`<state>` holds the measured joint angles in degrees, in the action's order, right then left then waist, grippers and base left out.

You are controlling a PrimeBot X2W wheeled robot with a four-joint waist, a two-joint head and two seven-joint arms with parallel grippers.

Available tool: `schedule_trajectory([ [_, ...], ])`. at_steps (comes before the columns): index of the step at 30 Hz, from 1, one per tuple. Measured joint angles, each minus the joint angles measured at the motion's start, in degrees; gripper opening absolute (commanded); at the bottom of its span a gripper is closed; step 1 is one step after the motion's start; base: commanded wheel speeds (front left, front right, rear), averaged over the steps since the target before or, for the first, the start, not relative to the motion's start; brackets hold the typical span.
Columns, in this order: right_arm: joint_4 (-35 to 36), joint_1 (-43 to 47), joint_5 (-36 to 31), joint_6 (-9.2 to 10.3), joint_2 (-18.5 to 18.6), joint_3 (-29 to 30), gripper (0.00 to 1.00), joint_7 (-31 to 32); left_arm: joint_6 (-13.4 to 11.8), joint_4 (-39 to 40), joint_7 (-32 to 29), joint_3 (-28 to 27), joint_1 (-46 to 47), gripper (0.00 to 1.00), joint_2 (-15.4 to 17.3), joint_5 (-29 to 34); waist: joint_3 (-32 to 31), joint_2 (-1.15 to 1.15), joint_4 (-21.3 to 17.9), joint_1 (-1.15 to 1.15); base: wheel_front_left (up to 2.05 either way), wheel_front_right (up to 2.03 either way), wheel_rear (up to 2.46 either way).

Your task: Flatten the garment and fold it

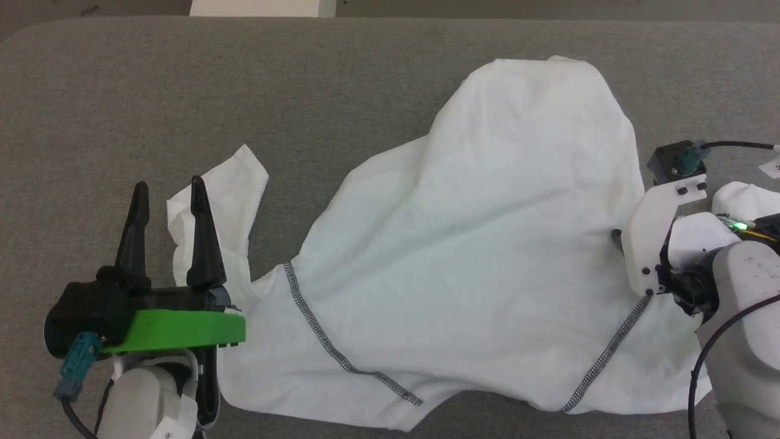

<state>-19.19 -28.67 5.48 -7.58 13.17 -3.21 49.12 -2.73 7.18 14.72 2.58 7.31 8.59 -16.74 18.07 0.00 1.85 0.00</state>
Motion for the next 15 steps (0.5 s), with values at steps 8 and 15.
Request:
schedule_trajectory([
  [8, 0.2, -4.2, 2.9, -0.01, 3.9, -1.5, 0.0, 1.9, 3.3, -0.8, 0.0, -2.1, 0.5, 1.0, -3.2, 1.2, 3.0, 0.0, 3.2, 0.0, 0.0, 0.0, 0.0],
  [15, -1.9, -13.2, 0.7, 0.0, 5.0, -0.5, 0.0, -3.0, 5.6, -0.9, 0.0, -2.7, 2.8, 1.0, -4.7, 1.9, 6.3, 0.0, 5.1, 0.0, 0.0, 0.0, 0.0],
])
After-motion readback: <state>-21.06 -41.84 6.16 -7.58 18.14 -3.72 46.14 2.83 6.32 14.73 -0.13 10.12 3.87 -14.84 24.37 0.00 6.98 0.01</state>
